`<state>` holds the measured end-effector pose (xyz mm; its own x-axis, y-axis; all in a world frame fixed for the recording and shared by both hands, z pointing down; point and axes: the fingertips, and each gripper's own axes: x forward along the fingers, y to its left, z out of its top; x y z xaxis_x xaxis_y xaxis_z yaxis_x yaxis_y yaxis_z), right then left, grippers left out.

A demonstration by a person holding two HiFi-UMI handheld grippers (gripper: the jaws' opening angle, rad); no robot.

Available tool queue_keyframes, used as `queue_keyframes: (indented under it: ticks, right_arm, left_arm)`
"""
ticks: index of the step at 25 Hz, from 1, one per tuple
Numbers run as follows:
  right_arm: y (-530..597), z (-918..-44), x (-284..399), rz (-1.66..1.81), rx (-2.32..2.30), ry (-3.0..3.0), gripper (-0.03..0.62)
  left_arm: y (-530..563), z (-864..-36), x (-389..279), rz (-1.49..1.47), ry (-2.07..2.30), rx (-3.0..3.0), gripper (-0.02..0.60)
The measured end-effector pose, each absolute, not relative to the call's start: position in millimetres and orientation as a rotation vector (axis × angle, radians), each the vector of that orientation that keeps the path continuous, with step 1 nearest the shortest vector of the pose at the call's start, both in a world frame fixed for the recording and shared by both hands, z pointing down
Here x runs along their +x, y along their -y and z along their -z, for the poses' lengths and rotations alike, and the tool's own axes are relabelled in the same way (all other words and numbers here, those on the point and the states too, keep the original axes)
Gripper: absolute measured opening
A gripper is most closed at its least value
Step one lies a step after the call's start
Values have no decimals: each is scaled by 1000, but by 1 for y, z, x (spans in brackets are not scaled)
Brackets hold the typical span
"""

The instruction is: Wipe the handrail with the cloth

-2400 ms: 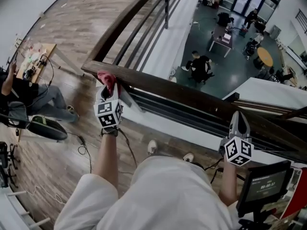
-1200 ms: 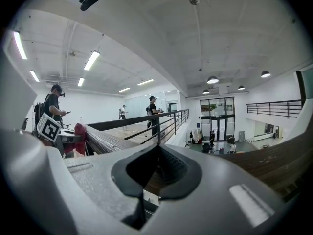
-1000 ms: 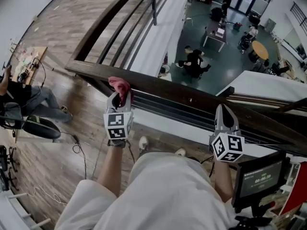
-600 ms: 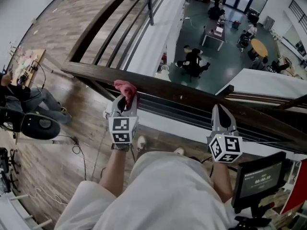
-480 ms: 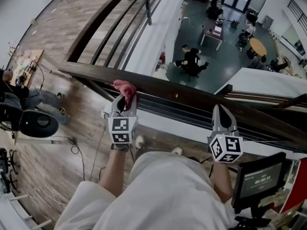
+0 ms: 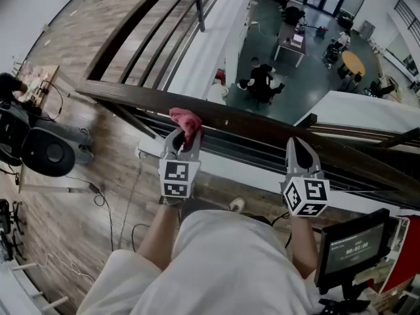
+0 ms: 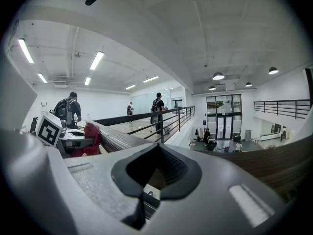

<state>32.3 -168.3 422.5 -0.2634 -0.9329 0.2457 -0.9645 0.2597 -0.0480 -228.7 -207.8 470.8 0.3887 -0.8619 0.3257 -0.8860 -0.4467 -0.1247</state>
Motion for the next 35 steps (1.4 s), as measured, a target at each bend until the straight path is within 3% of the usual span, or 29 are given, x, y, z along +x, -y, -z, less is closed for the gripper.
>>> queue_keyframes:
  ticks: [18, 35]
  right_arm:
    - [169, -426, 41, -436, 1847, 2308, 3]
    - [166, -425, 48, -346, 2003, 2179, 3]
  left_arm:
    - [177, -469, -130, -563, 1165, 2837, 74]
    - [149, -475, -56, -447, 689, 3024, 74]
